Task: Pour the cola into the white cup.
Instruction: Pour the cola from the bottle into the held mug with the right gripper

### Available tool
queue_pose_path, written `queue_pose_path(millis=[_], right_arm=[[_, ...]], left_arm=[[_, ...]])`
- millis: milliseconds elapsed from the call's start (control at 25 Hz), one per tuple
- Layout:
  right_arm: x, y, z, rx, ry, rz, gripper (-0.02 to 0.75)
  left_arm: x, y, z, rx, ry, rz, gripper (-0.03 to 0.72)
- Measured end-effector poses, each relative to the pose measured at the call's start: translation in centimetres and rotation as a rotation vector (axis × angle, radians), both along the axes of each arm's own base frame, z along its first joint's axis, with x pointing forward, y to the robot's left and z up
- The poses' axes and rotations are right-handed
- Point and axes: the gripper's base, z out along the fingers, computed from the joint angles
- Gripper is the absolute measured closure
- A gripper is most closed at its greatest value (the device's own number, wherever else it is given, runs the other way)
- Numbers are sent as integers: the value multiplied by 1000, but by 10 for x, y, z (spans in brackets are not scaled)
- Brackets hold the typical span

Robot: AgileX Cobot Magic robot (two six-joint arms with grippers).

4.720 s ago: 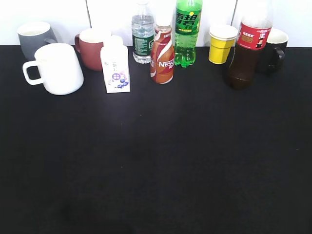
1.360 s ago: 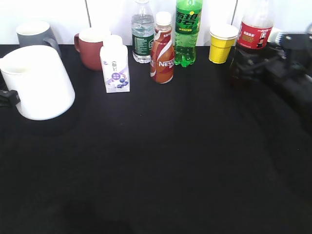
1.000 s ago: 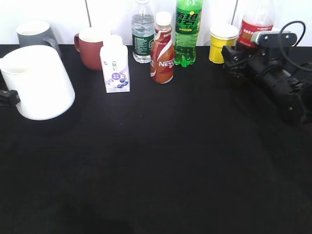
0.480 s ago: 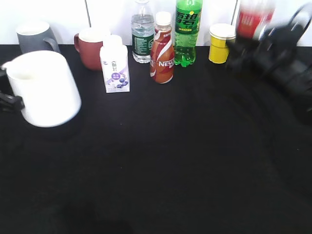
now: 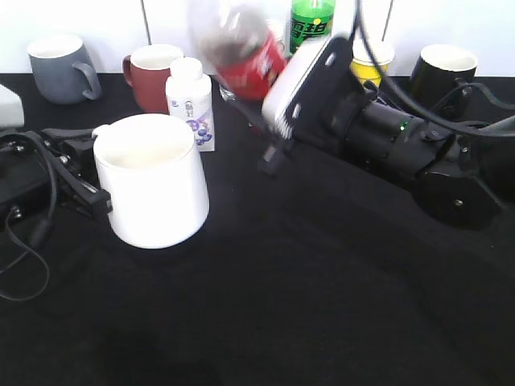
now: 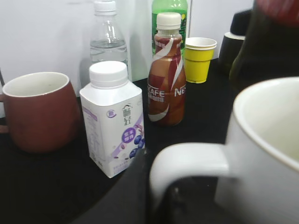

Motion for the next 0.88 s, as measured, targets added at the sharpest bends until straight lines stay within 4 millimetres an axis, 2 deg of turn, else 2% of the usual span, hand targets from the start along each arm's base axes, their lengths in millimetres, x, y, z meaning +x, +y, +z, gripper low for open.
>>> queue_pose_path(millis=[160, 400, 680, 880], right_arm=[[5, -5, -2, -229, -222, -70, 340], [9, -9, -1, -401, -398, -130, 342], [13, -12, -6, -539, -501, -172, 342], [13, -12, -2, -580, -590, -190, 344]], left_arm=[[0, 0, -1, 6, 8, 2, 657], [0, 2, -6, 98, 15, 8, 657], [2, 4, -6, 116, -4, 34, 657], [2, 5, -9, 135, 22, 39, 657]])
